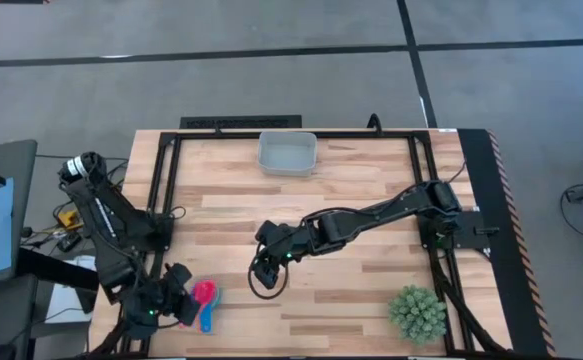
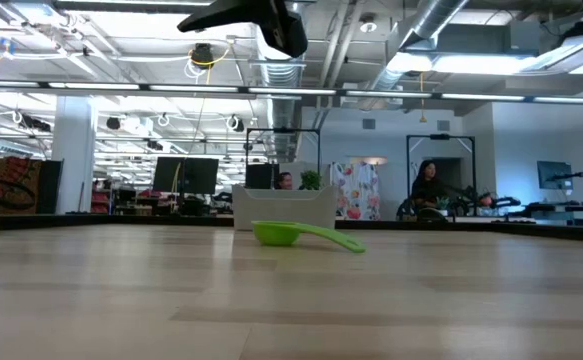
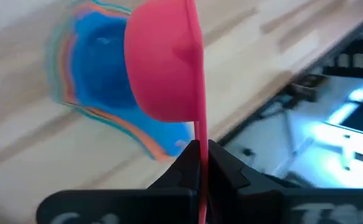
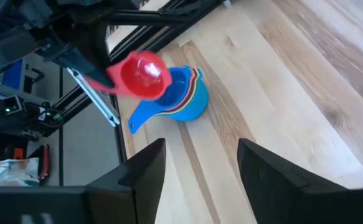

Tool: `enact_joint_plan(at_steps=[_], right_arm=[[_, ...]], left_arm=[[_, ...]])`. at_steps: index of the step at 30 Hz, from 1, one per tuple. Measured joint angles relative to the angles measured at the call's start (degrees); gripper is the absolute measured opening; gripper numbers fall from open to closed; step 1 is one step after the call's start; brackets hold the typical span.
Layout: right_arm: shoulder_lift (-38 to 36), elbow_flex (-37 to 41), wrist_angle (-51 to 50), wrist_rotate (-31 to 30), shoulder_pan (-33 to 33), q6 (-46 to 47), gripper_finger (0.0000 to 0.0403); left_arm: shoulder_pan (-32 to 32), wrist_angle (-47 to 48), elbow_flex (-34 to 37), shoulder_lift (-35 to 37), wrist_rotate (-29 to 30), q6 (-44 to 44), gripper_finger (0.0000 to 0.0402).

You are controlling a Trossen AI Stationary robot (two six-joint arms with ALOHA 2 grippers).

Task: Nest measuring cups in basket
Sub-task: Stack the red measuring cup on top of the blue measuring cup

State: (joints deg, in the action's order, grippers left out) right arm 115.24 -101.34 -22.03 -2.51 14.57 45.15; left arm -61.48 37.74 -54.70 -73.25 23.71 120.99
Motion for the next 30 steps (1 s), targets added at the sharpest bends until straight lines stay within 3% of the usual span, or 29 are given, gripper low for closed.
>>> enact_joint_plan(at_steps=[22,30], right_arm=[[0.1,0.1,-0.7,0.0,0.0,-0.1,0.0215],[0.2,0.2,-1.3,0.0,0.0,-0.1,0.0219]], left_arm=[[0.5,-2.4,4.3,0.0,-1.7,-1.2,0.0000],[2.3,-3.3,4.3,0.0,-7.5,-0.4,0.0031]])
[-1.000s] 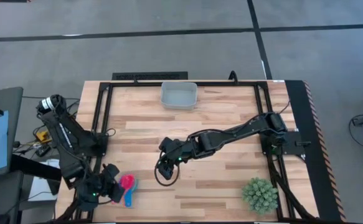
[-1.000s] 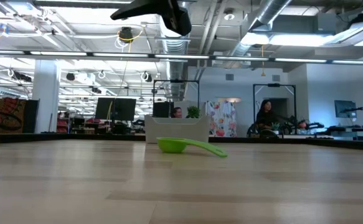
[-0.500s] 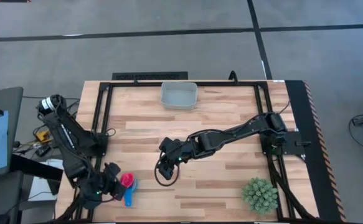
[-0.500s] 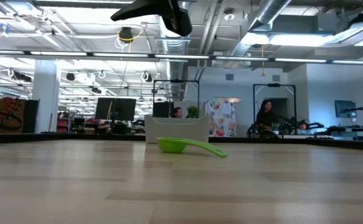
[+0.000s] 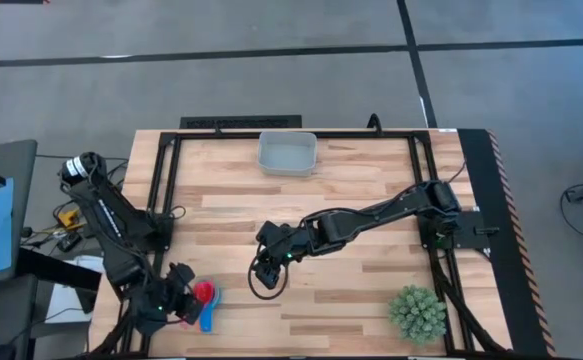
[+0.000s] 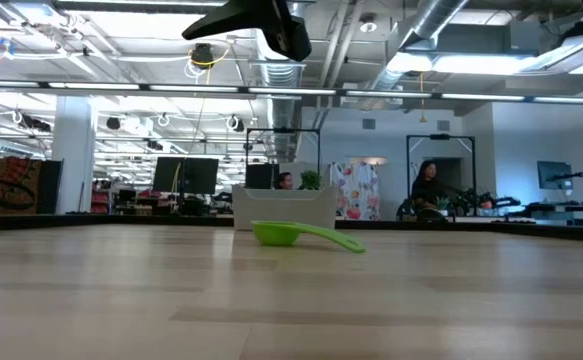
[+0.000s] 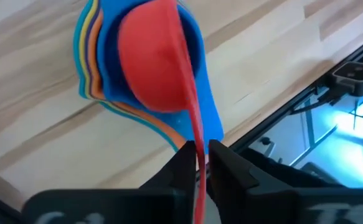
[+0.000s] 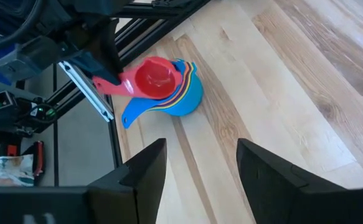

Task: Nest measuring cups in basket
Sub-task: Stack the red measuring cup on top of the blue measuring cup

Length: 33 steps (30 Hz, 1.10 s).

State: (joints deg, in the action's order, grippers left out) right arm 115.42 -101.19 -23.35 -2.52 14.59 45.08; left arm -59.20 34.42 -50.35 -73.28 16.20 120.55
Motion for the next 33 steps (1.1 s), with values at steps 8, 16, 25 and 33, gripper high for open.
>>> enact_joint_plan(at_steps=[8,16,25,33], right_arm=[[0.0,0.0,0.0,0.0,0.0,0.0,0.0218],[0.0,0.0,-0.2,0.0,0.0,0.0,0.0220],[2.7,0.4,2.4,8.6,0.6,0.0,0.0200],[12.5,0.5,11.7,11.3,0.8,2.6,0.0160]], left_arm=[[2.2,-0.7,0.0,0.0,-0.8,0.0,0.0071],[2.1,1.9,0.0,0.2,-5.3,0.2,0.0073],[0.5,4.1,0.0,0.1,-8.8,-0.9,0.0040],[-2.0,4.6,0.0,-3.6,-11.4,-0.5,0.0003]])
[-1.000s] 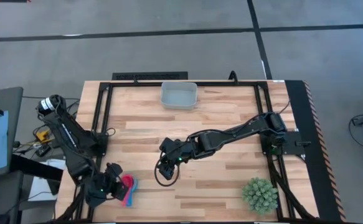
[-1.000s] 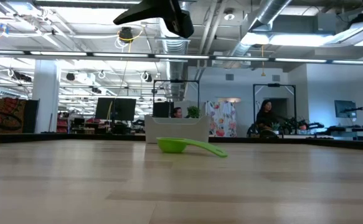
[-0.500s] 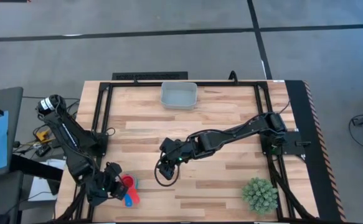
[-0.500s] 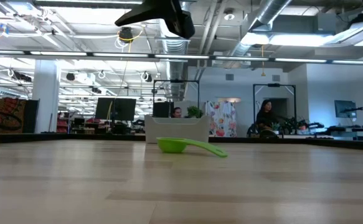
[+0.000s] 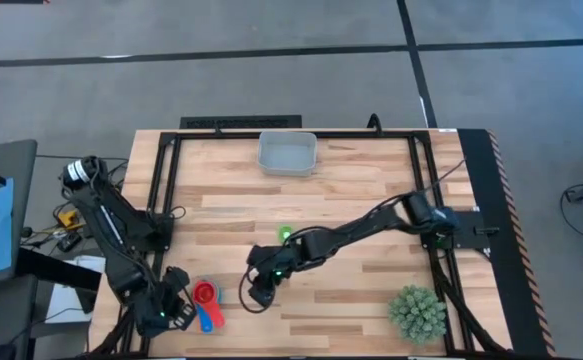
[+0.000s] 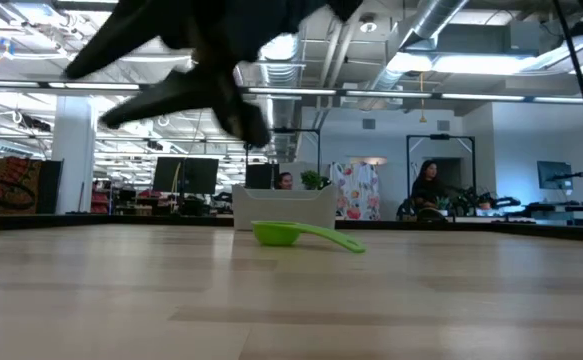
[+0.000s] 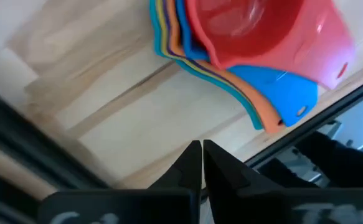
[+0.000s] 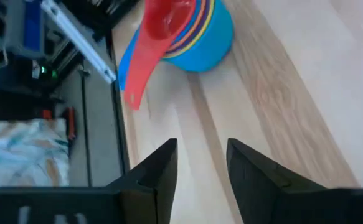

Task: Nest measuring cups in basket
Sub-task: Stack the red measuring cup on top of the blue measuring cup

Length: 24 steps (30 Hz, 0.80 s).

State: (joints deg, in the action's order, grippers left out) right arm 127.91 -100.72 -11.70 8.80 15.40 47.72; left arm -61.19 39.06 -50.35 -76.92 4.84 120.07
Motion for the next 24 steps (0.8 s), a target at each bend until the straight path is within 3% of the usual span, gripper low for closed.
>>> enact_joint_plan(at_steps=[12,24], right_arm=[[8.0,-2.0,7.5,0.2,1.6,2.0,0.0131],[9.3,-4.7,7.5,-1.9,2.1,0.0,0.0118]], left_arm=[[1.9,-12.4,0.0,-12.0,-1.7,-5.5,0.0000],[9.6,-17.2,0.0,-13.0,3.4,-14.9,0.0000]])
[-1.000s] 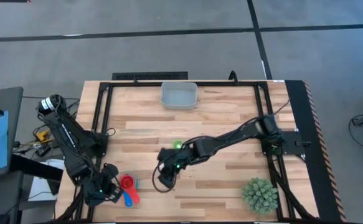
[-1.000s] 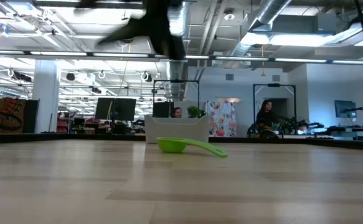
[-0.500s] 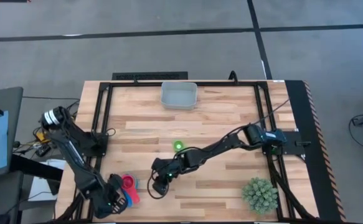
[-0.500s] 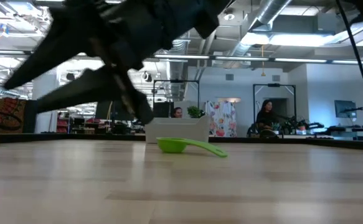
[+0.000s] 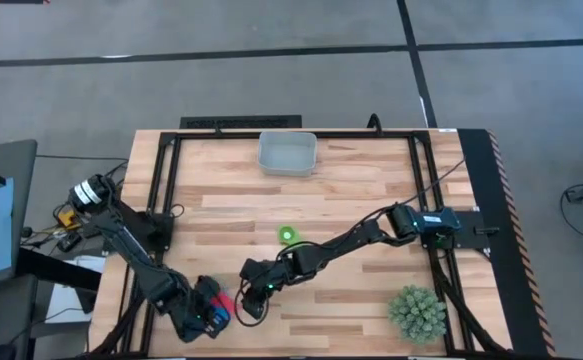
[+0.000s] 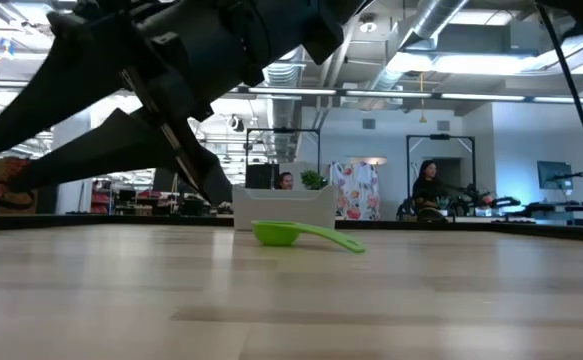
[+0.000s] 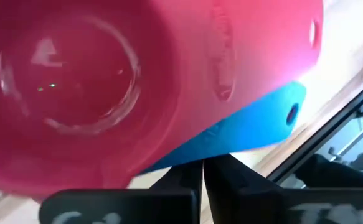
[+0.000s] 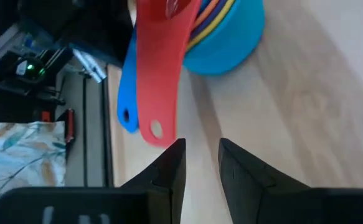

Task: Nest measuring cups in basket
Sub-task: Stack the red measuring cup on top of the blue measuring cup

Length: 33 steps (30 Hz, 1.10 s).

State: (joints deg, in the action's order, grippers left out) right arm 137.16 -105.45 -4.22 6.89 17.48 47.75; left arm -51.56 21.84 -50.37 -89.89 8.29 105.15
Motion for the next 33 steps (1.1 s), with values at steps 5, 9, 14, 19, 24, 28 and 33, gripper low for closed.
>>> enact_joint_plan(at_steps=[5,9,14,19,24,28,33], right_arm=[[0.0,0.0,-0.1,-3.2,-0.4,-1.8,0.0117],[0.0,0.0,-0.8,-6.3,-0.6,-3.9,0.0117],[-0.5,0.0,-1.9,-9.2,-1.1,-5.9,0.0117],[-0.7,0.0,-1.5,-12.9,-1.2,-7.6,0.0117],[-0.7,0.0,-1.3,-12.7,-1.2,-7.9,0.0117],[-0.2,0.0,1.1,-7.5,-1.2,-10.0,0.0117],[-0.1,0.0,3.7,-1.1,-1.1,-11.7,0.0117]], left_arm=[[2.2,-1.0,0.0,0.0,-0.1,-2.6,0.0000],[2.9,-1.6,0.0,0.0,-0.3,-3.4,0.0000],[2.8,-1.8,0.0,0.0,-0.5,-2.9,0.0000],[2.9,-1.8,0.0,0.0,-0.6,-2.5,0.0000],[2.9,-1.6,0.0,0.0,-0.8,-2.0,0.0000],[3.0,-1.5,0.0,0.0,-0.8,-1.9,0.0000],[3.9,-0.5,0.0,0.0,-0.6,-2.0,0.0000]])
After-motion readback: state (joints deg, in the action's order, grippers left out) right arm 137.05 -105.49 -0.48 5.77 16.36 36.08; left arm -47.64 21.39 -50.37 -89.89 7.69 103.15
